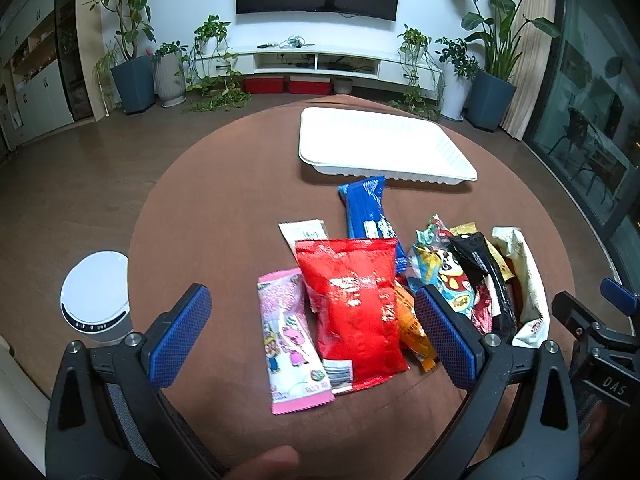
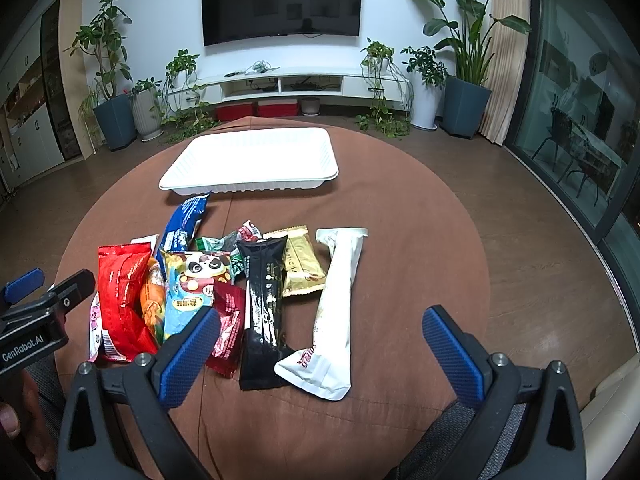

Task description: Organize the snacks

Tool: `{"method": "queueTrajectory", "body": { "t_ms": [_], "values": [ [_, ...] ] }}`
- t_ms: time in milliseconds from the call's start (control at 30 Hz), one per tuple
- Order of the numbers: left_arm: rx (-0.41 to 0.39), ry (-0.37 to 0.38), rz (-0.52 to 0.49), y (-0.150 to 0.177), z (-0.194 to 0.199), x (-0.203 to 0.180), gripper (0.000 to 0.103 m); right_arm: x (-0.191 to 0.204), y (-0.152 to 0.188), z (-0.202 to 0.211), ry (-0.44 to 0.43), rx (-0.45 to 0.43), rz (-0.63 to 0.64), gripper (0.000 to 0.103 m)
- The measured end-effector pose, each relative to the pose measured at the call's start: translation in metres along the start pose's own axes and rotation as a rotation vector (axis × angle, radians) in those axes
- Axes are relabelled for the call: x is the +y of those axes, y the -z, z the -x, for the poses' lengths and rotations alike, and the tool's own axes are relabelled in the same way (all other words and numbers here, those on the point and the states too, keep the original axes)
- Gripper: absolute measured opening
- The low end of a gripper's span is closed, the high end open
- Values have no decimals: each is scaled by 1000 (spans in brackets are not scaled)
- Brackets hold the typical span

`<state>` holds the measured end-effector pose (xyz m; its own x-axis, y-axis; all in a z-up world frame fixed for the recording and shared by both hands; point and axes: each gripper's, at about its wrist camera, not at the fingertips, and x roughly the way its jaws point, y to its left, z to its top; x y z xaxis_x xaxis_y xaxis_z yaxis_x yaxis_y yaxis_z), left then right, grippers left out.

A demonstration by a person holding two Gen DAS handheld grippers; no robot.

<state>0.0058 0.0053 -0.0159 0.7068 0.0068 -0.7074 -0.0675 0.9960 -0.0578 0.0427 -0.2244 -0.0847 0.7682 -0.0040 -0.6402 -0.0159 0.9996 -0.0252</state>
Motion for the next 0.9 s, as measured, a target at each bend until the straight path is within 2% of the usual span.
{"method": "queueTrajectory", "body": {
  "t_ms": [67,133,200,267,300,367,433,600,733,833,867,900],
  "values": [
    [-15,56,20,-1,2,9,103,-1,0,0,-5,-6,-8,103],
    [-6,96,-4,-2,2,14,103,-3,2,2,-12,-16,-18,103],
    [13,25,-86,2,1,14,103,-8,1,3,-24,-24,-29,103],
    [-35,-31,-124,10,7,17,103,-12,0,5,-34,-37,-45,103],
    [-28,-32,-125,13,8,20,103,-15,-1,6,-38,-45,-50,103],
    [73,-21,-113,16,-1,26,103,-19,-3,7,-45,-60,-54,103],
    [101,-67,-85,16,-6,32,103,-22,-4,7,-59,-64,-54,103],
    [143,-42,-64,12,-20,34,103,-30,-4,5,-100,-68,-67,103],
    [233,-35,-68,9,-48,32,102,-35,-6,4,-115,-75,-78,101],
    [290,-17,-17,11,-66,47,97,-38,-7,3,-126,-69,-82,98],
    [308,4,9,12,-72,52,91,-39,-8,2,-131,-62,-82,96],
    [322,37,33,13,-78,56,81,-39,-8,0,-139,-53,-83,96]
  ]
}}
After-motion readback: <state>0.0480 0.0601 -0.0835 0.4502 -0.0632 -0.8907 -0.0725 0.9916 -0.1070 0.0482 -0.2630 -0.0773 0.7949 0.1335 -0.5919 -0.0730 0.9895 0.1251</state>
